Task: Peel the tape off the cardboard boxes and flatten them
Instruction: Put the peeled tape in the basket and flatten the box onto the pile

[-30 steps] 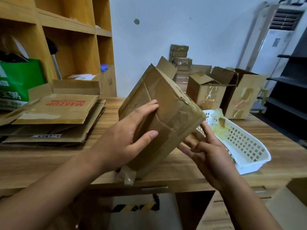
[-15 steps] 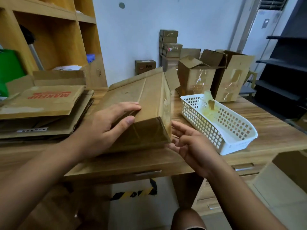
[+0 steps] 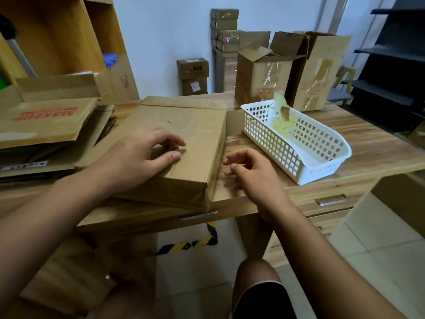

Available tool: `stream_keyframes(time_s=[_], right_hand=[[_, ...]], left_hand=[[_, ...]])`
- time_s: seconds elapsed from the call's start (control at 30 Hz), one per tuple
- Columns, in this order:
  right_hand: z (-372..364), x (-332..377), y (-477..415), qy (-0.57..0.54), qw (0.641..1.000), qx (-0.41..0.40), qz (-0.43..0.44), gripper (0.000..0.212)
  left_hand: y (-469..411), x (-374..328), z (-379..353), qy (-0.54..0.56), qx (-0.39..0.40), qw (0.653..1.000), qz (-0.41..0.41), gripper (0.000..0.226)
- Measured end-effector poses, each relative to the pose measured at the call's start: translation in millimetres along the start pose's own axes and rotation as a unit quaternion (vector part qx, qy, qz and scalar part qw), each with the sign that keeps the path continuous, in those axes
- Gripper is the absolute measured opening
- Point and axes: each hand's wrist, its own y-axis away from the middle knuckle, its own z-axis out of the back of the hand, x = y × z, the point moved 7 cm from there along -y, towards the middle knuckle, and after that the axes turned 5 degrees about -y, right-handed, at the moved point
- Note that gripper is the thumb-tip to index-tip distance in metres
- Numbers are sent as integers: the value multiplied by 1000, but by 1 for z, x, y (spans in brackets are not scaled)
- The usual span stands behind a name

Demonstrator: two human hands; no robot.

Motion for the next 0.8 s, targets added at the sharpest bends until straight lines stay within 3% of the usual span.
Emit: stream_keyframes(time_s=[0.1, 0.2, 0.5, 0.8], right_hand=[[-3, 1, 0, -124, 992, -31, 13, 25], [-8, 8, -2, -166, 983, -39, 70, 27], [-9, 11, -3, -153, 975, -53, 154, 23], [-12, 3, -3, -140, 968, -72, 198, 26]], left_hand=[[-8, -3, 1, 6, -18, 1000, -8, 20], [-12, -4, -1, -1, -20, 1000, -19, 18], [-13, -1, -17, 1, 37, 999, -25, 34], [-7, -9, -28, -74, 81, 990, -87, 56]])
